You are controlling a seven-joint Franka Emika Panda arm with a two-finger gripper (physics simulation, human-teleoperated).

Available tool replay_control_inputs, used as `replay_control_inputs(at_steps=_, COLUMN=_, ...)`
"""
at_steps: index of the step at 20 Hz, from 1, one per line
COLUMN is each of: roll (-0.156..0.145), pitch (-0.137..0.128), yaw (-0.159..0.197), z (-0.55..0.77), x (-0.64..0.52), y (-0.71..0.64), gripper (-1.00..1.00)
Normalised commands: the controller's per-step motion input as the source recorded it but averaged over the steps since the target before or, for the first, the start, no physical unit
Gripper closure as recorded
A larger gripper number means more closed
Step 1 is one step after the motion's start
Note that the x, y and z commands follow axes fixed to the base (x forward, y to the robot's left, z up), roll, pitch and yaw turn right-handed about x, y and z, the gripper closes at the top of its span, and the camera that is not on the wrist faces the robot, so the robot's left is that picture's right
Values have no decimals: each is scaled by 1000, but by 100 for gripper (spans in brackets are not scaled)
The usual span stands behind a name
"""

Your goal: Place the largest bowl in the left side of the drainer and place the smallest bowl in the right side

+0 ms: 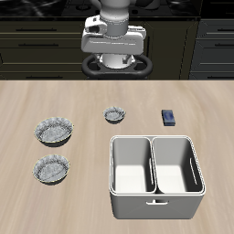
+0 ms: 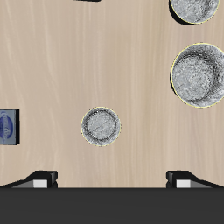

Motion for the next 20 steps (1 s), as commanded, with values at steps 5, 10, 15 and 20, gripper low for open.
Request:
replay_control_inputs(at_steps=5, roll=25, pitch=4, yaw=13, z=16, x=263, y=-174, gripper=-100)
replay_control_inputs(at_steps=10, roll=60, pitch=12, yaw=-21, z=-13, x=349, y=-213, gripper=-100)
replay_control_inputs(at_steps=15, roll=0, pitch=0, yaw=0, z=0, x=0, y=0, gripper=-100)
replay_control_inputs(at_steps=20, roll=-56, pitch=-82, yaw=35, z=-155, x=626, y=-651, gripper=-100)
